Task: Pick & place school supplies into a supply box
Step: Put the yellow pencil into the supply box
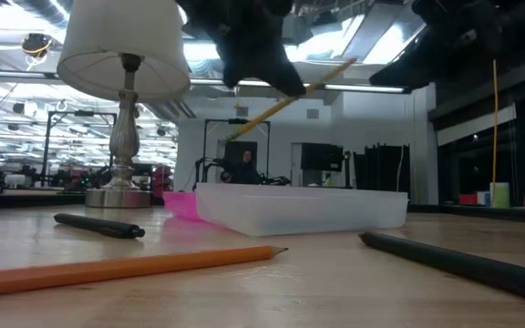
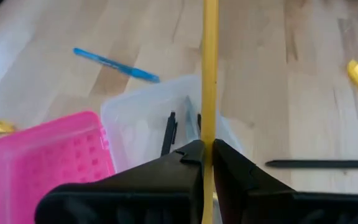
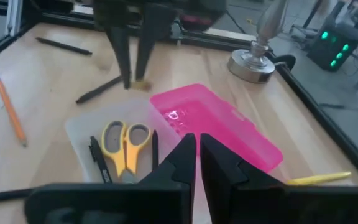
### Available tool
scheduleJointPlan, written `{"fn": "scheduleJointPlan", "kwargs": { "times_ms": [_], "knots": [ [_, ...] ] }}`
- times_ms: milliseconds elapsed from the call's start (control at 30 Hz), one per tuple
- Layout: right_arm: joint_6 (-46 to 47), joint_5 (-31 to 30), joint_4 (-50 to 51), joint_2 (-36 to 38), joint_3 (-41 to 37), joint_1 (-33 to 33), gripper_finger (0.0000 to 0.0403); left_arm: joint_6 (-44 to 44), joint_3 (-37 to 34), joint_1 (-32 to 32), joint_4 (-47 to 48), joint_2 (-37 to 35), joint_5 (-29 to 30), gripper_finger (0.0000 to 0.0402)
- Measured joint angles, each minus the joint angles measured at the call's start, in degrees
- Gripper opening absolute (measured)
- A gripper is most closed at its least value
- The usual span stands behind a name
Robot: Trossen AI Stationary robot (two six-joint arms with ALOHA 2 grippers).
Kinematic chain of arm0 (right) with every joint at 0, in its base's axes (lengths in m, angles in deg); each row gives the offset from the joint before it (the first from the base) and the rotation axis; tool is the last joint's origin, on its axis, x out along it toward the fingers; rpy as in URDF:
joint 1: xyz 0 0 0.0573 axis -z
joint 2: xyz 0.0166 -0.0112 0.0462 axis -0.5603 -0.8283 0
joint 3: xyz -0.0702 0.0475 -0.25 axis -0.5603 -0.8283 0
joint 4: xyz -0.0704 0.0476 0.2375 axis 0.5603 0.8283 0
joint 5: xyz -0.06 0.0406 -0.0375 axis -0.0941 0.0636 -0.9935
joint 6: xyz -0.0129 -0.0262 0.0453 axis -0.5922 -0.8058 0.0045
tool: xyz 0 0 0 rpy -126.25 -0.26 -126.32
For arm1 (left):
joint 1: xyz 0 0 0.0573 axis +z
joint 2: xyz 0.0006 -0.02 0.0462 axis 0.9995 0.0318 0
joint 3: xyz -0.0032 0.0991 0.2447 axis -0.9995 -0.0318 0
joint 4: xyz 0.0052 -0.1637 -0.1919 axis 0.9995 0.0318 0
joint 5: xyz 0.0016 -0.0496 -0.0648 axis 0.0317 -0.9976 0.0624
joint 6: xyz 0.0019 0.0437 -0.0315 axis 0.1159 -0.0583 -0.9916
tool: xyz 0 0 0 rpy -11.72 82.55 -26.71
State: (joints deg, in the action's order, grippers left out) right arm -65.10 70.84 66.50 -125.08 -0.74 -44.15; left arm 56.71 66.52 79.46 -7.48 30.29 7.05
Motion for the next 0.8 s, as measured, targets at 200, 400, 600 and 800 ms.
{"fn": "scheduleJointPlan", "kwargs": {
  "times_ms": [200,400,600,800],
  "knots": [
    [-3.7,0.0,0.2,0.2,0.0,0.0,0.0028,0.8,0.0,2.6,0.5,1.5,-2.5,0.0013],
    [-4.7,0.0,0.0,0.2,0.0,0.1,0.0028,1.4,0.0,4.0,0.7,3.9,-6.2,0.0013],
    [-4.9,0.0,-0.2,0.2,0.0,0.1,0.0028,4.0,-0.1,4.1,0.2,6.7,-7.4,0.0013],
    [-4.8,0.0,-0.3,0.2,0.0,0.1,0.0028,4.0,-0.1,4.1,0.2,8.2,-8.9,0.0013]
  ]
}}
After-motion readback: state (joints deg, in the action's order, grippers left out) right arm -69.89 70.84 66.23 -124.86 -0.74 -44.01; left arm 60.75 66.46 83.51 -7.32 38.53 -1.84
